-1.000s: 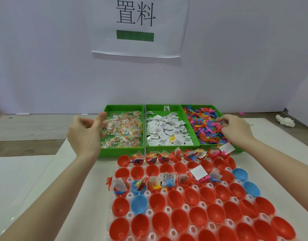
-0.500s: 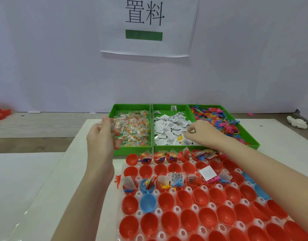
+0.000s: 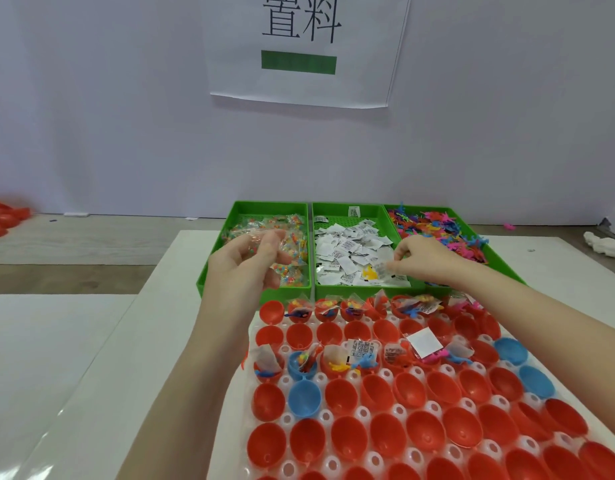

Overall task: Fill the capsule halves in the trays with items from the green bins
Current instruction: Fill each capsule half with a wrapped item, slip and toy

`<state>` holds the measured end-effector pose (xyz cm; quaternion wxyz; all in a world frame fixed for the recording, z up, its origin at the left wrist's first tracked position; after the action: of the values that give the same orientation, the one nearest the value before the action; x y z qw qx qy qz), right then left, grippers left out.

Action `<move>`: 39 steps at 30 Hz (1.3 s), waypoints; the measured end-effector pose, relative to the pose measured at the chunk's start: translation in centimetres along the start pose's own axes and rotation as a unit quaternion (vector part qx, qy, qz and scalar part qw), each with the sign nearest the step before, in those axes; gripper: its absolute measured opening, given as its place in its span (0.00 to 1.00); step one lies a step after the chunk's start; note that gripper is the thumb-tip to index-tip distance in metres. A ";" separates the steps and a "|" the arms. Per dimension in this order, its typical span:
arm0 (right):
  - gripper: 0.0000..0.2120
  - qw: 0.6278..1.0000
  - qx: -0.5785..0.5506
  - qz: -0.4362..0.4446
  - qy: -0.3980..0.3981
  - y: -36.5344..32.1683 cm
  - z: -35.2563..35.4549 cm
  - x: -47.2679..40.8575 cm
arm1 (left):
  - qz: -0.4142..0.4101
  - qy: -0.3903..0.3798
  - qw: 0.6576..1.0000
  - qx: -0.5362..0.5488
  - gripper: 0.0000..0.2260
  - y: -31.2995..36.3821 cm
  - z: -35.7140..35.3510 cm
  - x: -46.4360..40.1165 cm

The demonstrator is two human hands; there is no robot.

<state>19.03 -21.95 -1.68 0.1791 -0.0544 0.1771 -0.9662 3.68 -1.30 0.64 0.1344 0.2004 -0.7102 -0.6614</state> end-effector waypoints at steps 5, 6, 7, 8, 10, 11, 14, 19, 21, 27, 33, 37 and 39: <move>0.13 0.991 0.044 0.035 0.124 0.1 1.6 0.7 | -0.014 -0.033 0.999 -0.029 0.09 0.1 -0.9 0.8; 0.12 0.986 0.065 0.041 0.148 -0.1 1.9 1.1 | -0.005 -0.040 0.999 -0.023 0.08 0.1 -1.1 0.9; 0.11 0.982 0.077 0.046 0.168 -0.3 2.1 1.4 | 0.008 -0.049 0.999 -0.011 0.07 0.1 -1.4 1.0; 0.09 0.978 0.081 0.050 0.185 -0.4 2.4 1.8 | 0.022 -0.059 0.998 0.003 0.06 0.1 -1.6 1.1; 0.06 0.975 0.078 0.057 0.199 -0.7 2.5 2.3 | 0.051 -0.074 0.996 0.018 0.06 0.0 -2.0 1.1; 0.06 0.976 0.074 0.058 0.198 -0.7 2.4 2.4 | 0.065 -0.078 0.995 0.022 0.06 -0.1 -2.1 1.1; 0.06 0.978 0.032 0.052 0.199 -0.5 2.3 2.5 | 0.099 -0.086 0.991 0.032 0.06 -0.4 -2.5 1.1; 0.04 0.968 -0.139 0.037 0.203 -0.2 2.3 2.6 | 0.140 -0.119 0.980 0.075 0.11 -0.4 -3.4 1.4; 0.06 0.949 -0.229 0.018 0.216 -0.4 2.5 3.1 | 0.147 -0.131 0.977 0.081 0.12 -0.5 -3.6 1.5; 0.08 0.901 -0.393 0.139 0.122 -5.3 4.0 8.3 | 0.097 -0.201 0.973 0.061 0.07 0.0 -4.0 2.6; 0.07 0.908 -0.378 0.167 0.069 -7.5 4.2 12.8 | 0.048 -0.250 0.965 0.064 0.09 1.1 -5.8 4.4; 0.06 0.921 -0.344 0.138 0.121 -6.7 4.1 13.6 | 0.055 -0.267 0.961 0.048 0.17 1.2 -7.0 5.3; 0.07 0.930 -0.319 0.124 0.133 -6.5 3.9 13.9 | 0.038 -0.268 0.963 0.018 0.19 1.1 -7.3 5.6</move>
<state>4.63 -22.62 4.83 0.2456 0.0425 0.5039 -0.8270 1.93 -10.26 1.94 -0.0393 -0.0087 -0.7389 -0.6726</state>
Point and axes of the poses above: each hand's wrist, its own x-axis away from the middle knuckle, its own z-axis out of the back of the hand, y = z × x, the point moved 4 cm from there along -x, towards the middle knuckle, and after that the axes turned 4 degrees about z, right-handed, at the moved point
